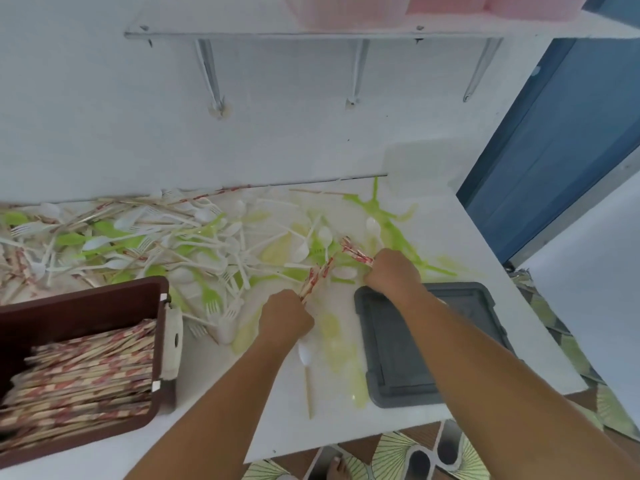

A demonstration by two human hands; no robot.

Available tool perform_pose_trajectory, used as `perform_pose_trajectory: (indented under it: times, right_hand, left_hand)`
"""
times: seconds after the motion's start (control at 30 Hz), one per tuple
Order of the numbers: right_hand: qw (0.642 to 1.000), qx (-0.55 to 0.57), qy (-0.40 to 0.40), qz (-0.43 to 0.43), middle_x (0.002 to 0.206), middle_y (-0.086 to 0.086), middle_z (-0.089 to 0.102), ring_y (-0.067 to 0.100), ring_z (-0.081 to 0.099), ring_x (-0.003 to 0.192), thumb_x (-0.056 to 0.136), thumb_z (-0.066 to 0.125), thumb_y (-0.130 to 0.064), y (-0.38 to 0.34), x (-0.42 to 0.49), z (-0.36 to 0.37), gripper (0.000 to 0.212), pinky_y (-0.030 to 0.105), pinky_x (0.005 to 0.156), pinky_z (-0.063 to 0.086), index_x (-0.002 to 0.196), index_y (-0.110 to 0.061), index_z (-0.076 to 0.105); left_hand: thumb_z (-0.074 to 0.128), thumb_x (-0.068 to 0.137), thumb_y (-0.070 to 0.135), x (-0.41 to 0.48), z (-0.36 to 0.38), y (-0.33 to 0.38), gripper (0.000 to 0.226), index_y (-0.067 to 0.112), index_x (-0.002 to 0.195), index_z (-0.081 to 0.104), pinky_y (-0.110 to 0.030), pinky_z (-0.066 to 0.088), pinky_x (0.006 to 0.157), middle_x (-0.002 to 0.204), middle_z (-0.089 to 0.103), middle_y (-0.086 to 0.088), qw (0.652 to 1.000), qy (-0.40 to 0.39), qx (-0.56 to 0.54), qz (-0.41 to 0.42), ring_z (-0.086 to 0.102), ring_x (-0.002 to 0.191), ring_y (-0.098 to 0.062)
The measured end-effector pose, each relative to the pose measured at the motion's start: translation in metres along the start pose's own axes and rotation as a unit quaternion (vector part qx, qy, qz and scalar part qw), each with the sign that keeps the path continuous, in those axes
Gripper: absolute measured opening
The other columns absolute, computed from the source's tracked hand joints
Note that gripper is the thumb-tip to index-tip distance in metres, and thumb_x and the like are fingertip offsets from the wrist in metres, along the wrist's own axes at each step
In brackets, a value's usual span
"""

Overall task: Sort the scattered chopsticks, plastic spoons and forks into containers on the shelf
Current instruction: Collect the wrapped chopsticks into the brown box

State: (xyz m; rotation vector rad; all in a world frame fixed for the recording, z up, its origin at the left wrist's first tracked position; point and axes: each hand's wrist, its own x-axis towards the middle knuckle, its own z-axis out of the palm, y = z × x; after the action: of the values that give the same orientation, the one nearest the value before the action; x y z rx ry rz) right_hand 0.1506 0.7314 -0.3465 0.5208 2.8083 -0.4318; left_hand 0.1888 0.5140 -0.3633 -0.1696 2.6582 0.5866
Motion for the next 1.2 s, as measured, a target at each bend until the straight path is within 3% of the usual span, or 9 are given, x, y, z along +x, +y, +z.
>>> perform_pose_trajectory:
  times: [0.2, 0.33, 0.5, 0.63, 0.77, 0.87, 0.93, 1.2]
  right_hand:
    - [0.999, -0.04, 0.018, -0.007, 0.073, 0.001, 0.055, 0.02, 0.051, 0.062, 0.086, 0.065, -0.015, 0.0, 0.006, 0.01, 0.011, 0.031, 0.057, 0.045, 0.085, -0.016, 0.054]
    - [0.999, -0.035, -0.016, -0.017, 0.077, 0.002, 0.06, 0.02, 0.055, 0.064, 0.082, 0.065, -0.019, 0.0, 0.01, 0.007, 0.01, 0.03, 0.059, 0.048, 0.082, -0.014, 0.056]
    - [0.997, 0.05, -0.055, -0.012, 0.078, 0.004, 0.061, 0.02, 0.059, 0.066, 0.081, 0.062, -0.017, -0.002, 0.017, -0.005, 0.008, 0.027, 0.054, 0.044, 0.08, -0.012, 0.056]
    - [0.973, 0.203, -0.105, 0.03, 0.062, 0.003, 0.049, 0.018, 0.044, 0.048, 0.079, 0.062, -0.008, -0.005, 0.022, -0.022, 0.011, 0.021, 0.046, 0.033, 0.076, -0.011, 0.052]
    - [0.96, 0.188, -0.206, 0.017, 0.072, 0.005, 0.054, 0.016, 0.04, 0.052, 0.085, 0.068, -0.013, 0.0, 0.021, -0.023, 0.009, 0.024, 0.048, 0.033, 0.091, -0.006, 0.065]
    - [0.989, 0.108, -0.101, 0.0, 0.076, 0.002, 0.062, 0.019, 0.056, 0.061, 0.083, 0.067, -0.02, 0.01, 0.024, -0.012, 0.012, 0.025, 0.052, 0.044, 0.086, -0.009, 0.064]
    - [0.999, 0.004, -0.04, -0.016, 0.078, 0.002, 0.061, 0.022, 0.061, 0.069, 0.08, 0.069, -0.027, 0.012, 0.019, -0.006, 0.017, 0.029, 0.058, 0.049, 0.086, -0.012, 0.061]
    - [0.996, -0.077, -0.011, -0.048, 0.079, 0.001, 0.061, 0.021, 0.06, 0.069, 0.082, 0.068, -0.017, 0.001, 0.01, 0.006, 0.011, 0.03, 0.057, 0.047, 0.088, -0.014, 0.06]
  left_hand:
    - [0.062, 0.085, 0.015, 0.011, -0.005, -0.01, 0.02, 0.021, 0.075, 0.045, -0.024, 0.033, 0.05, 0.079, 0.052, 0.002, 0.998, 0.047, -0.02, -0.026, 0.046, 0.064, -0.01]
    - [0.065, 0.086, 0.028, 0.008, 0.004, -0.016, 0.018, 0.022, 0.077, 0.051, -0.027, 0.038, 0.052, 0.08, 0.058, 0.002, 0.997, 0.061, -0.037, -0.017, 0.054, 0.067, -0.015]
    - [0.06, 0.088, 0.018, -0.004, 0.011, -0.017, 0.012, 0.018, 0.077, 0.056, -0.029, 0.038, 0.052, 0.076, 0.062, -0.001, 0.992, 0.074, -0.1, 0.009, 0.059, 0.067, -0.019]
    - [0.056, 0.087, 0.011, -0.006, 0.019, -0.024, 0.021, 0.019, 0.069, 0.049, -0.029, 0.036, 0.051, 0.07, 0.056, -0.002, 0.99, 0.087, -0.097, 0.057, 0.055, 0.063, -0.023]
    - [0.058, 0.09, 0.018, -0.003, 0.021, -0.022, 0.02, 0.021, 0.071, 0.054, -0.03, 0.039, 0.052, 0.076, 0.057, -0.002, 0.992, 0.073, -0.081, 0.069, 0.056, 0.064, -0.02]
    - [0.061, 0.088, 0.024, -0.002, 0.022, -0.018, 0.011, 0.022, 0.077, 0.06, -0.034, 0.051, 0.058, 0.083, 0.061, 0.0, 0.991, 0.08, -0.094, 0.054, 0.061, 0.071, -0.02]
    - [0.063, 0.088, 0.03, -0.003, 0.023, -0.014, 0.014, 0.024, 0.079, 0.054, -0.033, 0.046, 0.057, 0.086, 0.059, 0.001, 0.991, 0.088, -0.083, 0.048, 0.06, 0.073, -0.02]
    - [0.058, 0.089, 0.026, -0.001, 0.014, -0.003, 0.01, 0.019, 0.089, 0.051, -0.029, 0.043, 0.053, 0.084, 0.057, 0.001, 0.996, 0.076, -0.048, -0.012, 0.058, 0.071, -0.019]
